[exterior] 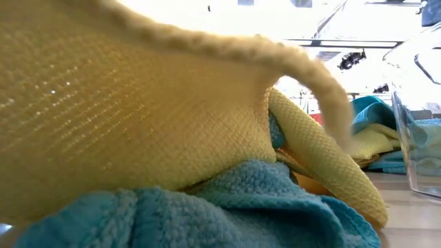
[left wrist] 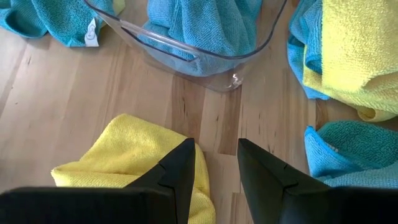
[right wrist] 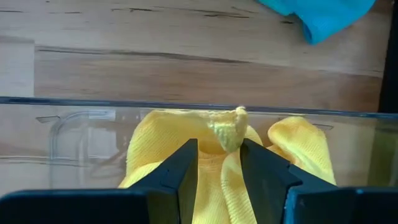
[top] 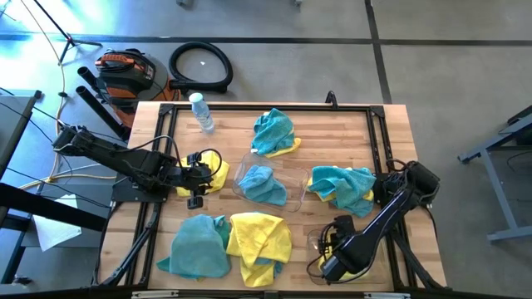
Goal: Sort microfiber towel by color & place in baskets
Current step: Put the yellow towel in the bottom transparent bin
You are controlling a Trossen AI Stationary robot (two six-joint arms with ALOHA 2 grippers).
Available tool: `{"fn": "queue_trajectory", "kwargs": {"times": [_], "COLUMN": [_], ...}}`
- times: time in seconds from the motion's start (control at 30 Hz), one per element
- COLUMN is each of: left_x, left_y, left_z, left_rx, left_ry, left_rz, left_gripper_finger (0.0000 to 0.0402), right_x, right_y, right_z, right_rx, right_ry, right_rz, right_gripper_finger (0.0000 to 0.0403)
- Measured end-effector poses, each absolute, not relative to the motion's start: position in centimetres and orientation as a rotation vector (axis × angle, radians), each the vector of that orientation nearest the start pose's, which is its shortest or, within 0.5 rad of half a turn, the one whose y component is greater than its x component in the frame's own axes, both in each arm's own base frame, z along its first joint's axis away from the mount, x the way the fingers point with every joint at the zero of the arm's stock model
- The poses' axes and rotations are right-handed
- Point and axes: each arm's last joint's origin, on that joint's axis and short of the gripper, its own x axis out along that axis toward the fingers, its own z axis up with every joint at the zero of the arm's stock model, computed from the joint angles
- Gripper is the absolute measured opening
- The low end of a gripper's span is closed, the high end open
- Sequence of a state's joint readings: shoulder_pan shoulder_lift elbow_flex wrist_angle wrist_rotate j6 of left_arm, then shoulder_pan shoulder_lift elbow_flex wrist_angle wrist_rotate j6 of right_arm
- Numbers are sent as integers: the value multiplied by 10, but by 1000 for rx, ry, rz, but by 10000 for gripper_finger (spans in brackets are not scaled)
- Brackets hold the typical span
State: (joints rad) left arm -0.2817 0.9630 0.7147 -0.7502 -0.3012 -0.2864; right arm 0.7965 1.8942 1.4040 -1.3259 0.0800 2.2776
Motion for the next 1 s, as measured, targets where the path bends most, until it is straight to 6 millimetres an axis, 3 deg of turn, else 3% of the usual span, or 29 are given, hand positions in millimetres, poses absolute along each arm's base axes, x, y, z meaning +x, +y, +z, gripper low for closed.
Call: {"fn": "queue_trajectory", "kwargs": {"times": [0.13,0.33,0.5,0.67,0.77,1.0], "left_x": [169,169,169,169,169,169], "left_y": [-40,-40,-40,-40,-40,-40], "left_z": [238,238,238,238,238,238], "left_rx": [22,23,23,24,24,25], "left_ry": [941,941,940,941,941,940], "left_rz": [154,153,154,153,153,153], "left_gripper_finger": [110,110,110,110,110,110], "right_x": [229,229,235,245,248,246], "right_y": [228,229,235,246,249,250], "right_z": [198,200,225,248,244,206], "right_rx": [893,892,898,928,963,1057], "right_ry": [1173,1176,1195,1242,1251,1244], "right_rz": [-1336,-1326,-1270,-1084,-1025,-1052], "right_gripper_finger": [92,8,17,4,4,4]}}
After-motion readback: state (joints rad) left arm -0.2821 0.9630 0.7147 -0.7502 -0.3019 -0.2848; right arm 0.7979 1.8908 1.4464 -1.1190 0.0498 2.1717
